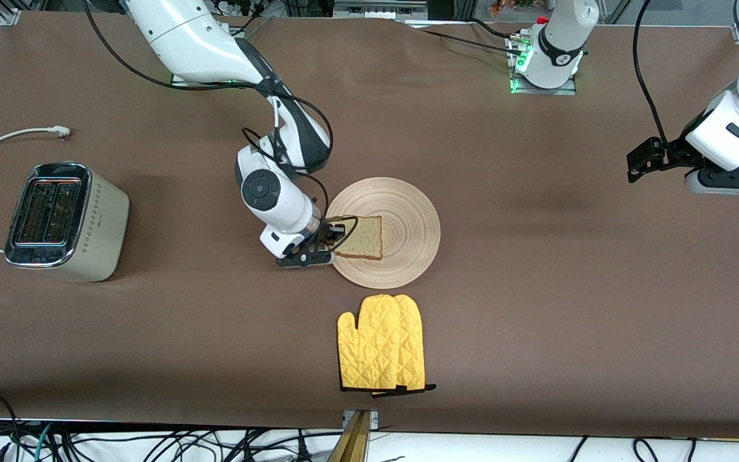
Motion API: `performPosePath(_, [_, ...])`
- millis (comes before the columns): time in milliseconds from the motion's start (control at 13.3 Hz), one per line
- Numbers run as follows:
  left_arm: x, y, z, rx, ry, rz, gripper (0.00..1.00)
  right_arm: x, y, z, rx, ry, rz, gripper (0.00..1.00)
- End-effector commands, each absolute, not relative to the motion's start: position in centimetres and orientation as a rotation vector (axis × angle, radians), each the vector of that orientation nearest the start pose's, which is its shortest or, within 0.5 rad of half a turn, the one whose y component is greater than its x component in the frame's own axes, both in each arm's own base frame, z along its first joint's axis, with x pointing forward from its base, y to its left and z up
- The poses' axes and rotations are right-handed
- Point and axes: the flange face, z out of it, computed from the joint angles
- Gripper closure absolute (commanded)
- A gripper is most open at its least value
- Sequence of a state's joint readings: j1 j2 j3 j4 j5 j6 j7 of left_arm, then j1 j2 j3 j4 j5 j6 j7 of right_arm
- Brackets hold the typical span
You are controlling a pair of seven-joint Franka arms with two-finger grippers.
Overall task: Move plate and put bread in toaster
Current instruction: 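Grasp the bread slice with the right gripper and lift it, then carry the bread over the toaster and lower it into a slot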
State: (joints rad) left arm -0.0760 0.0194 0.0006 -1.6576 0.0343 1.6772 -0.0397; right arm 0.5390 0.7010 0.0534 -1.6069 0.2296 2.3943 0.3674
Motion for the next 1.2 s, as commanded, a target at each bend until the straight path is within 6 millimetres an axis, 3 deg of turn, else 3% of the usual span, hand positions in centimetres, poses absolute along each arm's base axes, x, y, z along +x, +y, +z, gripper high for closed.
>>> performPosePath(0, [56.6,-4.3,58.7,-3.080,0.071,-0.025,0.00,58.7,39.2,23.0,-2.920,-0.088,0.029,1.00])
performPosePath(226, [56.5,-4.1,58.7,-3.082,0.066,-0.013,0.00,59.0,39.2,26.0,-2.947,-0.130,0.075,1.00])
performPosePath(451, [56.5,-4.3,58.6,-3.080,0.068,-0.006,0.00,59.0,39.0,30.9,-3.025,-0.237,0.075,1.00])
performPosePath(677, [56.4,-4.3,58.6,-3.079,0.070,0.001,0.00,59.6,36.2,37.3,-3.156,-0.336,0.104,1.00])
performPosePath(902, [56.4,-4.5,58.7,-3.079,0.075,-0.002,0.00,59.9,30.8,41.5,-3.228,-0.454,0.213,1.00])
performPosePath(1128, [56.4,-4.5,58.7,-3.081,0.077,-0.002,0.00,61.9,20.2,44.4,-3.292,-0.568,0.367,1.00])
